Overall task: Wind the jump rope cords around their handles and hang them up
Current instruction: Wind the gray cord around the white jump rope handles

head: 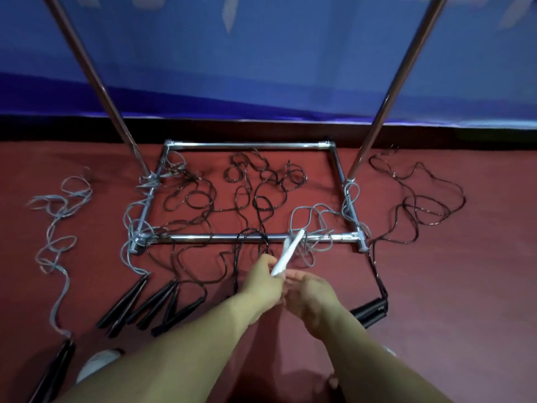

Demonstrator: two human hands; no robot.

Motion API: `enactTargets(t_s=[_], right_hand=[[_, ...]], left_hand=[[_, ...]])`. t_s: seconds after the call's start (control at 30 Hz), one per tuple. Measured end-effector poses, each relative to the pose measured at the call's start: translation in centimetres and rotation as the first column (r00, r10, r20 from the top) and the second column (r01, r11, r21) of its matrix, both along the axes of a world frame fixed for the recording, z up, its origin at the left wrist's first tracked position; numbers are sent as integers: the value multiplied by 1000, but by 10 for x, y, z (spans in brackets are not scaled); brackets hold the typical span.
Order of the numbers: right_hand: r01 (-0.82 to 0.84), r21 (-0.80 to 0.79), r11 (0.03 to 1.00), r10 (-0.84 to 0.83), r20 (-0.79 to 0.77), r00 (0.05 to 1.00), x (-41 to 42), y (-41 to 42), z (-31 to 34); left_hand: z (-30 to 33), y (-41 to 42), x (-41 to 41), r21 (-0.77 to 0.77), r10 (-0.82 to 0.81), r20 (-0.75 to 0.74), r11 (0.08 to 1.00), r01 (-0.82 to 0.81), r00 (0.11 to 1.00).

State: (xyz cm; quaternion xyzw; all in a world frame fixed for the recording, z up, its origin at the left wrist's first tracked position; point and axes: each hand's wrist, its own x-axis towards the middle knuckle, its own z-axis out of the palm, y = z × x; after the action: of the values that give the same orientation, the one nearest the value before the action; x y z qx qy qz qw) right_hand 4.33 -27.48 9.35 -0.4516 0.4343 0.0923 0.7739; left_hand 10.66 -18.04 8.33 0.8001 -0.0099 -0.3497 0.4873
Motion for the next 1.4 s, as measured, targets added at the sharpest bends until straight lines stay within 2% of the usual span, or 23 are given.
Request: enactTargets(t_s=[0.03,0.1,0.13,0.2,0.27,0.33,0.37,0.47,0.53,0.6,0.63,0.7,0.77,0.8,0.9,0.97,1.03,1.07,1.1,1.13,1.2,1.23,1.4], right_hand=[[-36,-61,998,36,-7,999,4,0,19],[-74,-280,957,72,-18,997,15,-7,58],[-84,-450,889,89,-12,996,22,-12,81],[-69,-746,663,76,-24,997,38,-29,115],[-24,-868,496,64,9,998,47,-45,159],[-44,-913,405,125,8,992,49,-57,209],[-58,-906,419,170,15,985,51,-62,230],[8,-752,659,260,237,936,52,-56,292],[18,-686,727,308,350,885,43,-39,313],[-9,-657,754,371,414,831,36,-24,320],[-73,-672,737,443,399,803,29,-19,318],[-176,-782,598,608,299,736,22,-10,318],[-193,-873,447,697,205,687,25,-1,321],[-197,-882,429,709,193,679,29,5,320],[-141,-866,480,653,244,717,38,15,315],[-94,-817,568,583,320,747,43,19,312],[-25,-715,698,465,427,776,47,21,311],[11,-663,748,403,467,787,49,22,311],[41,-629,776,358,493,793,51,22,310],[63,-609,790,332,512,792,53,21,310],[55,-589,807,331,526,783,55,22,308],[25,-581,813,349,522,779,56,23,307],[-167,-545,821,467,476,745,52,26,299]], left_hand=[[15,0,7,43,-33,70,999,30,997],[55,6,23,76,-133,159,990,123,978],[81,11,31,79,-195,192,980,183,962],[129,15,49,91,-291,225,956,278,930],[182,23,64,116,-366,261,931,347,893],[235,31,73,152,-445,298,895,419,844],[256,35,76,142,-469,287,883,448,835],[317,48,84,24,-445,287,889,458,849],[339,58,86,-33,-425,334,887,461,841],[352,73,83,-81,-387,406,887,455,828],[349,80,79,-118,-358,415,890,440,836],[347,96,73,-196,-285,409,900,389,867],[345,106,78,-289,-135,405,919,267,904],[343,111,81,-340,-46,398,920,193,916],[343,107,84,-454,151,376,890,39,914],[342,101,81,-553,263,311,831,-51,913],[345,94,80,-683,343,120,709,-174,932],[348,91,80,-716,330,34,667,-208,943],[349,88,78,-708,282,13,681,-190,959],[349,84,75,-660,198,52,742,-115,979],[342,74,66,-548,43,124,836,32,991],[339,69,63,-527,32,130,849,41,991],[326,53,69,-601,262,28,775,-193,965]])
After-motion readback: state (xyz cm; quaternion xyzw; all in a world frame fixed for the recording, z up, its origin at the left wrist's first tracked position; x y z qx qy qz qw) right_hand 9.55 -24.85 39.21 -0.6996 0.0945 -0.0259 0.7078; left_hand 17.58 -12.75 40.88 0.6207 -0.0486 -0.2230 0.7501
